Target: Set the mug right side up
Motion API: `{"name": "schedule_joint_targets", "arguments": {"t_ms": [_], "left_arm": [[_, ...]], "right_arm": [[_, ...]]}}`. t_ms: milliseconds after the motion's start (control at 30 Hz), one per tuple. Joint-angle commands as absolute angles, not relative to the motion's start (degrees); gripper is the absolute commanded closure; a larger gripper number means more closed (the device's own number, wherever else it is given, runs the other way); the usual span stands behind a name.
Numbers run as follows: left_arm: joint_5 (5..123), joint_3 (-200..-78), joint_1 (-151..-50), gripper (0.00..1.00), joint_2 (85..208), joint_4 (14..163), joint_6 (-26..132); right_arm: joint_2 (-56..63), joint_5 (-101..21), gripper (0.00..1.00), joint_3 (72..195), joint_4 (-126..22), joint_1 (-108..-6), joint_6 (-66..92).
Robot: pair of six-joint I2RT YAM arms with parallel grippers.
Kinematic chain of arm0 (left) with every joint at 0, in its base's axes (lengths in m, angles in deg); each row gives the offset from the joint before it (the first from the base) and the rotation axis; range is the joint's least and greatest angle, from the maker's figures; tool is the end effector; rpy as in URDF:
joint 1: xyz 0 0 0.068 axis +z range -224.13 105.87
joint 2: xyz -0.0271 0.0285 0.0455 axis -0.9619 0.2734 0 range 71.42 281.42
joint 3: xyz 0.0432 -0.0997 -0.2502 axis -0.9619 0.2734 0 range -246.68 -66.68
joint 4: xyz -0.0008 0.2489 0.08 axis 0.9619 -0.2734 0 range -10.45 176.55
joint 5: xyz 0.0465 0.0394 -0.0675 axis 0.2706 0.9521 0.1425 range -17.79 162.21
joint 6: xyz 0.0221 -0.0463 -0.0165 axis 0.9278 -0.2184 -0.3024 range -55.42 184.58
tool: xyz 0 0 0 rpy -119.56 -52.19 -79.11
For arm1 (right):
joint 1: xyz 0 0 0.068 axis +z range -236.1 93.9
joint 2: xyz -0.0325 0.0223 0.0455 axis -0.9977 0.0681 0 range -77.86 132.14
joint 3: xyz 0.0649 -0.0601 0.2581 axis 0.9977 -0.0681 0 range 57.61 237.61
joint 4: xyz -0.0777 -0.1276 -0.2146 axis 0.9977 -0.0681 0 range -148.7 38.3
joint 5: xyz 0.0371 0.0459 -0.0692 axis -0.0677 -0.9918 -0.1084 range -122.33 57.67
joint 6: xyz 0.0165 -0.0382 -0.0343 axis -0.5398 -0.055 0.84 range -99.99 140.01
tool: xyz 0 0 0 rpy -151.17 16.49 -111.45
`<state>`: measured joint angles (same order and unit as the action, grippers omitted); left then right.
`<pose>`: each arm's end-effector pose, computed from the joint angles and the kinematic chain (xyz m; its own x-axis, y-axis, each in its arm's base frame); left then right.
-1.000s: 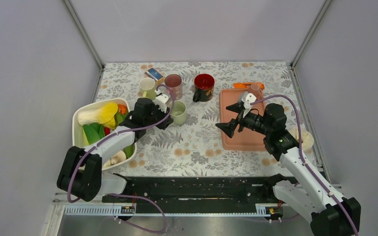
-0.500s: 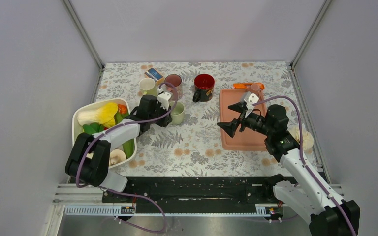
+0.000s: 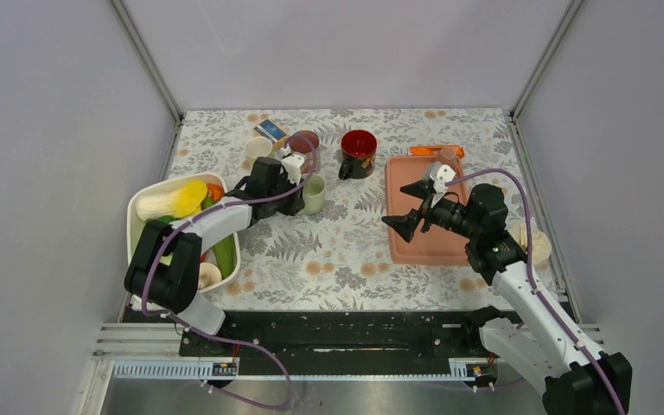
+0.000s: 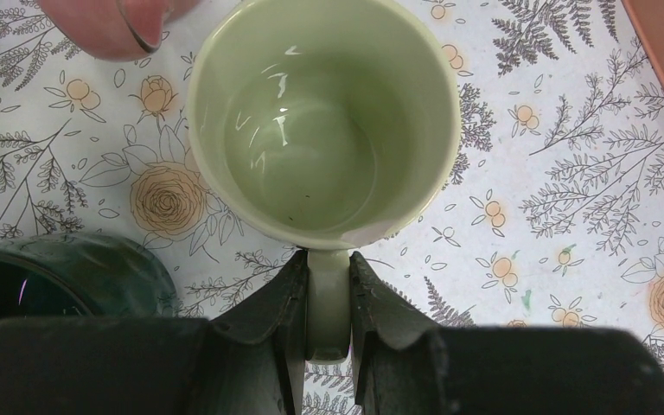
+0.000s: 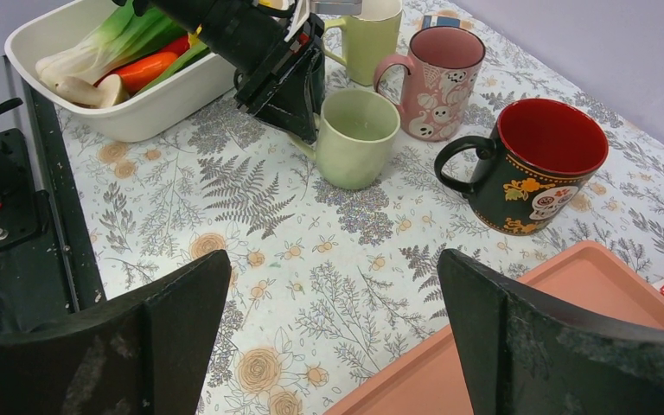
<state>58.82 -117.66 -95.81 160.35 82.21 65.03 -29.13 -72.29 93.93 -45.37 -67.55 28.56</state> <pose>0.2994 -0.1280 0.2009 -0.6212 0.2551 -0.7410 0.5234 0.8388 -0.1500 0.1812 0.0850 0.3072 0.0269 -0.1111 -0.9934 -0.8548 0.5127 -0.0805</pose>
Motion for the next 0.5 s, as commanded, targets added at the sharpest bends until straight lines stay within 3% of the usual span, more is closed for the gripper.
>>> {"name": "schedule_joint_targets", "arguments": {"t_ms": [0,67,467], "left_arm": [[59.19,-121.75,-95.47,1.00,160.41,84.17,64.78],[59.12,-122.18,-95.49,0.98,160.82,83.45,64.84],[60.53,-122.71,-95.42,0.61,160.45,80.04,65.87]], "right_arm": [[-30.28,-73.07,0.01,93.85,-42.48,-68.12,28.01],[-30.33,-73.06,0.01,93.81,-42.47,-68.16,28.01],[-30.92,-73.27,0.00,93.65,-42.48,-68.43,28.01]]}}
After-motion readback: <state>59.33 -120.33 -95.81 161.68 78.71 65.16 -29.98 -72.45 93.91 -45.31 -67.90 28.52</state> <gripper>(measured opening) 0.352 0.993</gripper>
